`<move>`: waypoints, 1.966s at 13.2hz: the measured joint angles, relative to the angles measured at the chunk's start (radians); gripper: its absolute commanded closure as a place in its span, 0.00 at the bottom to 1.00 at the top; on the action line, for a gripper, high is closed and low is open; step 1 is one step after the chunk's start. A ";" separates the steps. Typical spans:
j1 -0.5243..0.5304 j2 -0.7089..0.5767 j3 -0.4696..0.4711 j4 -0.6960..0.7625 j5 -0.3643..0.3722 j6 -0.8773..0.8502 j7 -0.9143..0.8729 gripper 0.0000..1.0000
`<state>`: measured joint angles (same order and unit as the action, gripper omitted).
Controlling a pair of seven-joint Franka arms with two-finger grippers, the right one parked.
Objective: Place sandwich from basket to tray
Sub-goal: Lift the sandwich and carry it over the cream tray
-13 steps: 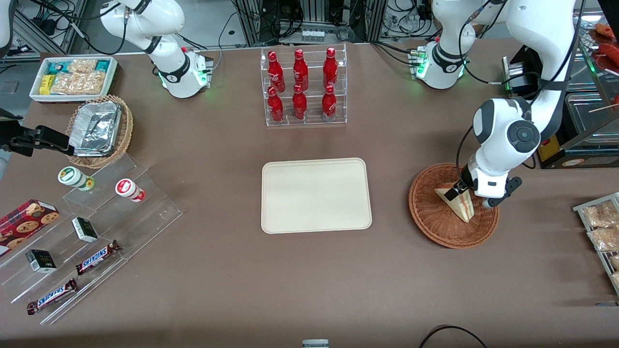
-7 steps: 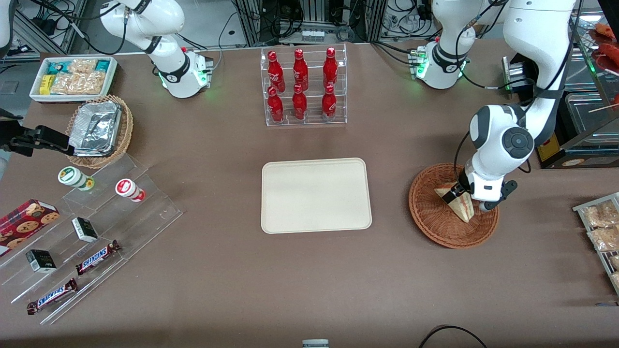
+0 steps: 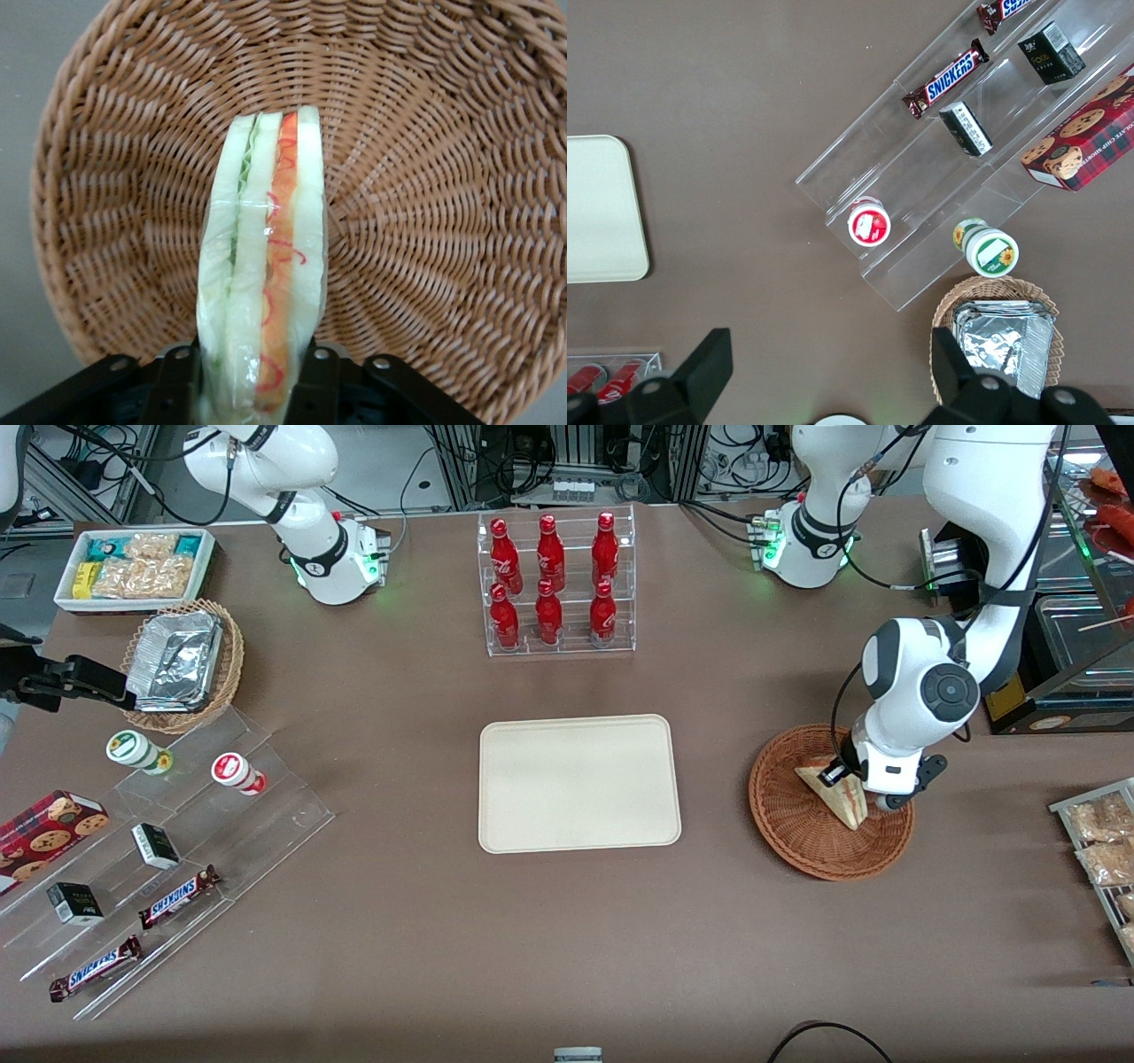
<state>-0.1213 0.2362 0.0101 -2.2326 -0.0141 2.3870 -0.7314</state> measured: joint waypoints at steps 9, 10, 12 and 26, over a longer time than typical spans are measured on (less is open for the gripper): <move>-0.051 -0.024 -0.053 0.262 0.002 -0.350 0.070 1.00; -0.077 -0.017 -0.061 0.271 0.002 -0.350 0.070 1.00; -0.137 0.002 -0.067 0.301 0.002 -0.350 0.070 1.00; -0.592 0.480 -0.069 0.792 0.003 -0.345 -0.245 1.00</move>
<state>-0.7129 0.7158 -0.0593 -1.4403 -0.0114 2.0420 -0.9762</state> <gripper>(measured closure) 0.824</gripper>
